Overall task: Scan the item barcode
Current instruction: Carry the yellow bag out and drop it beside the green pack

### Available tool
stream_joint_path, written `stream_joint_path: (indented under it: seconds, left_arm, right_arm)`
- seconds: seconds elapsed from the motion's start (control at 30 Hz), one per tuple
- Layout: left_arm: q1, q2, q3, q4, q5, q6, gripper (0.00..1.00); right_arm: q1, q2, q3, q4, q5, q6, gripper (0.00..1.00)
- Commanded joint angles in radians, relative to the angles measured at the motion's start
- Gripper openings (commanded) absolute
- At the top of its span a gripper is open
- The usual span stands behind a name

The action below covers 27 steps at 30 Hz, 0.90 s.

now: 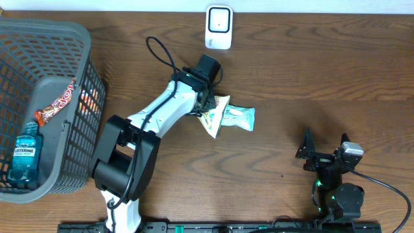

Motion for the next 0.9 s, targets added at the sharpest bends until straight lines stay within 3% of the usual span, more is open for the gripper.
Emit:
stream_joint_path:
  seconds: [0.0,0.1,0.13,0.4,0.6,0.73,0.87]
  left_arm:
    - [-0.003,-0.018,0.002,-0.011,0.003,-0.013,0.51]
    - [-0.003,-0.055,0.035,-0.080,0.003,0.010,0.94]
    - [-0.003,-0.071,0.045,-0.098,0.003,0.027,0.99]
    - [-0.001,-0.378,0.112,-0.170,-0.007,0.201,1.00]
    - [0.034,-0.615,0.142,-0.174,-0.160,0.242,0.98]
    - [0.140,-0.755,0.142,-0.185,-0.234,0.243,0.98]
    - [0.343,-0.852,0.142,-0.201,-0.260,0.185,0.98]
  right_arm:
    - [-0.004,-0.005,-0.002,-0.002,0.009,-0.014,0.99]
    - [-0.004,-0.005,-0.002,-0.002,0.009,-0.014,0.99]
    - [-0.004,-0.005,-0.002,-0.002,0.009,-0.014,0.99]
    - [-0.004,-0.005,-0.002,-0.002,0.009,-0.014,0.99]
    - [-0.004,-0.005,-0.002,-0.002,0.009,-0.014,0.99]
    - [-0.004,-0.005,-0.002,-0.002,0.009,-0.014,0.99]
    - [-0.004,-0.005,-0.002,-0.002,0.009,-0.014,0.99]
